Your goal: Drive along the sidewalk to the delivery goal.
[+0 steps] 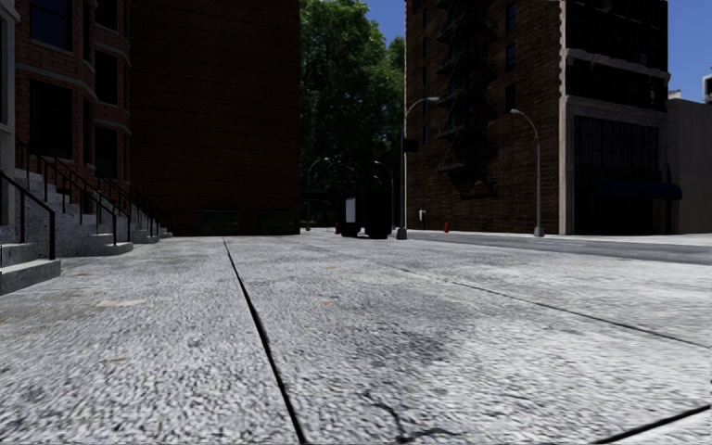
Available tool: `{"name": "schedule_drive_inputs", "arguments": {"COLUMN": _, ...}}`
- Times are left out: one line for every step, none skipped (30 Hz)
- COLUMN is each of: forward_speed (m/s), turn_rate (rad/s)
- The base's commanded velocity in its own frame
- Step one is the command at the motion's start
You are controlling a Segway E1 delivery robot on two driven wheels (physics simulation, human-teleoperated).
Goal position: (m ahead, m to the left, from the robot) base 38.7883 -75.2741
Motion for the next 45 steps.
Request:
{"name": "schedule_drive_inputs", "arguments": {"forward_speed": 2.0, "turn_rate": 0.19}}
{"name": "schedule_drive_inputs", "arguments": {"forward_speed": 2.0, "turn_rate": 0.19}}
{"name": "schedule_drive_inputs", "arguments": {"forward_speed": 2.0, "turn_rate": 0.19}}
{"name": "schedule_drive_inputs", "arguments": {"forward_speed": 2.0, "turn_rate": 0.16}}
{"name": "schedule_drive_inputs", "arguments": {"forward_speed": 2.0, "turn_rate": 0.13}}
{"name": "schedule_drive_inputs", "arguments": {"forward_speed": 2.0, "turn_rate": 0.12}}
{"name": "schedule_drive_inputs", "arguments": {"forward_speed": 2.0, "turn_rate": 0.12}}
{"name": "schedule_drive_inputs", "arguments": {"forward_speed": 2.0, "turn_rate": 0.11}}
{"name": "schedule_drive_inputs", "arguments": {"forward_speed": 2.0, "turn_rate": 0.11}}
{"name": "schedule_drive_inputs", "arguments": {"forward_speed": 2.0, "turn_rate": 0.11}}
{"name": "schedule_drive_inputs", "arguments": {"forward_speed": 2.0, "turn_rate": 0.11}}
{"name": "schedule_drive_inputs", "arguments": {"forward_speed": 2.0, "turn_rate": 0.11}}
{"name": "schedule_drive_inputs", "arguments": {"forward_speed": 2.0, "turn_rate": 0.18}}
{"name": "schedule_drive_inputs", "arguments": {"forward_speed": 2.0, "turn_rate": 0.18}}
{"name": "schedule_drive_inputs", "arguments": {"forward_speed": 2.0, "turn_rate": 0.22}}
{"name": "schedule_drive_inputs", "arguments": {"forward_speed": 2.0, "turn_rate": 0.23}}
{"name": "schedule_drive_inputs", "arguments": {"forward_speed": 2.0, "turn_rate": 0.23}}
{"name": "schedule_drive_inputs", "arguments": {"forward_speed": 2.0, "turn_rate": 0.23}}
{"name": "schedule_drive_inputs", "arguments": {"forward_speed": 2.0, "turn_rate": 0.23}}
{"name": "schedule_drive_inputs", "arguments": {"forward_speed": 2.0, "turn_rate": 0.23}}
{"name": "schedule_drive_inputs", "arguments": {"forward_speed": 2.0, "turn_rate": 0.23}}
{"name": "schedule_drive_inputs", "arguments": {"forward_speed": 2.0, "turn_rate": 0.23}}
{"name": "schedule_drive_inputs", "arguments": {"forward_speed": 2.0, "turn_rate": 0.23}}
{"name": "schedule_drive_inputs", "arguments": {"forward_speed": 2.0, "turn_rate": 0.23}}
{"name": "schedule_drive_inputs", "arguments": {"forward_speed": 2.0, "turn_rate": 0.23}}
{"name": "schedule_drive_inputs", "arguments": {"forward_speed": 2.0, "turn_rate": 0.23}}
{"name": "schedule_drive_inputs", "arguments": {"forward_speed": 2.0, "turn_rate": 0.23}}
{"name": "schedule_drive_inputs", "arguments": {"forward_speed": 2.0, "turn_rate": 0.23}}
{"name": "schedule_drive_inputs", "arguments": {"forward_speed": 2.0, "turn_rate": 0.23}}
{"name": "schedule_drive_inputs", "arguments": {"forward_speed": 2.0, "turn_rate": 0.17}}
{"name": "schedule_drive_inputs", "arguments": {"forward_speed": 2.0, "turn_rate": 0.02}}
{"name": "schedule_drive_inputs", "arguments": {"forward_speed": 2.0, "turn_rate": 0.0}}
{"name": "schedule_drive_inputs", "arguments": {"forward_speed": 2.0, "turn_rate": 0.0}}
{"name": "schedule_drive_inputs", "arguments": {"forward_speed": 2.0, "turn_rate": 0.0}}
{"name": "schedule_drive_inputs", "arguments": {"forward_speed": 2.0, "turn_rate": 0.0}}
{"name": "schedule_drive_inputs", "arguments": {"forward_speed": 2.0, "turn_rate": 0.0}}
{"name": "schedule_drive_inputs", "arguments": {"forward_speed": 2.0, "turn_rate": 0.0}}
{"name": "schedule_drive_inputs", "arguments": {"forward_speed": 2.0, "turn_rate": 0.0}}
{"name": "schedule_drive_inputs", "arguments": {"forward_speed": 2.0, "turn_rate": 0.0}}
{"name": "schedule_drive_inputs", "arguments": {"forward_speed": 2.0, "turn_rate": 0.0}}
{"name": "schedule_drive_inputs", "arguments": {"forward_speed": 2.0, "turn_rate": 0.0}}
{"name": "schedule_drive_inputs", "arguments": {"forward_speed": 2.0, "turn_rate": 0.0}}
{"name": "schedule_drive_inputs", "arguments": {"forward_speed": 2.0, "turn_rate": 0.0}}
{"name": "schedule_drive_inputs", "arguments": {"forward_speed": 2.0, "turn_rate": 0.0}}
{"name": "schedule_drive_inputs", "arguments": {"forward_speed": 2.0, "turn_rate": 0.0}}
